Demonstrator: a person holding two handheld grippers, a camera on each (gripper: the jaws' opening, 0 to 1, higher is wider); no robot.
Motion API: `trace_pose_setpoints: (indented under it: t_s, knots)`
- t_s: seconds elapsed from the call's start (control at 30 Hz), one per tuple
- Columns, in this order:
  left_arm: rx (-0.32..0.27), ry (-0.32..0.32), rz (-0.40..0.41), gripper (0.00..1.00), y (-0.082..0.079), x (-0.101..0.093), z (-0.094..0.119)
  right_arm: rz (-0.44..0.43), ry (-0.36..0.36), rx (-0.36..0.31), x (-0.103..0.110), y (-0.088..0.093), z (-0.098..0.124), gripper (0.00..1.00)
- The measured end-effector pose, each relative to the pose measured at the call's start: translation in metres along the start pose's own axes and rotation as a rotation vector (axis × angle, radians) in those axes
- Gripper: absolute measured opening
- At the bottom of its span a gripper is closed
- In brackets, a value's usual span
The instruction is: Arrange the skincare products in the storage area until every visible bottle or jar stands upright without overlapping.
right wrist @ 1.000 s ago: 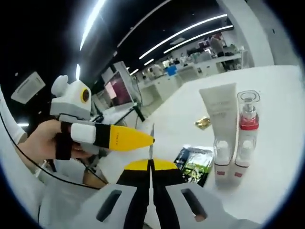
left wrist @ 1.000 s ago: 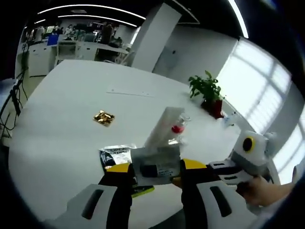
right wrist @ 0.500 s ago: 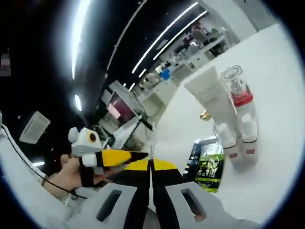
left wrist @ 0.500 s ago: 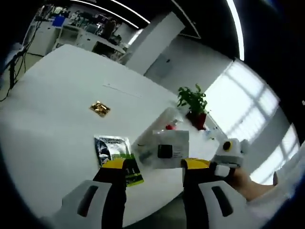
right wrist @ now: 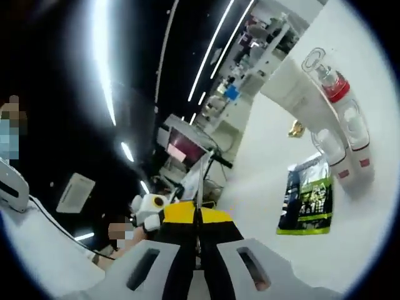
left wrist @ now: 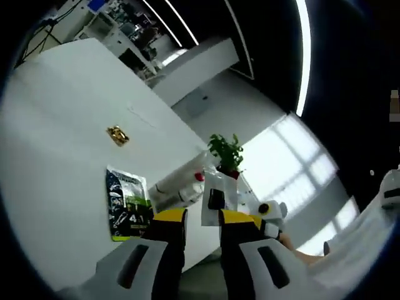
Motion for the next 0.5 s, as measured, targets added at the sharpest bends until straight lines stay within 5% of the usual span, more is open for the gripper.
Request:
trace_pose_setpoints:
  t_s: [0.17, 0.5]
  knots:
    - [0.008, 0.014, 0.03, 0.01, 0.0047, -0.0015, -0.0003, -0.019, 0.012, 0.003, -0.0029, 0.0023, -0.0007, 0.01]
    - [0.009, -0.092, 0.04, 0.0, 0.0071, 0.0021, 0.0023, -0.058, 0.071, -0.012, -0.0095, 0.0065, -0.0042, 0.01]
Point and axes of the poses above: the point that each gripper's makers call its tool centre point, and the gripper's own axes: z roughly backward along the fingers, x roughly to its left, y roughly out of its underside, the point moved 10 cm from there along z, roughly backward along the fingers, and after that the axes turned 15 degrees about -z, right-handed, at the moved point
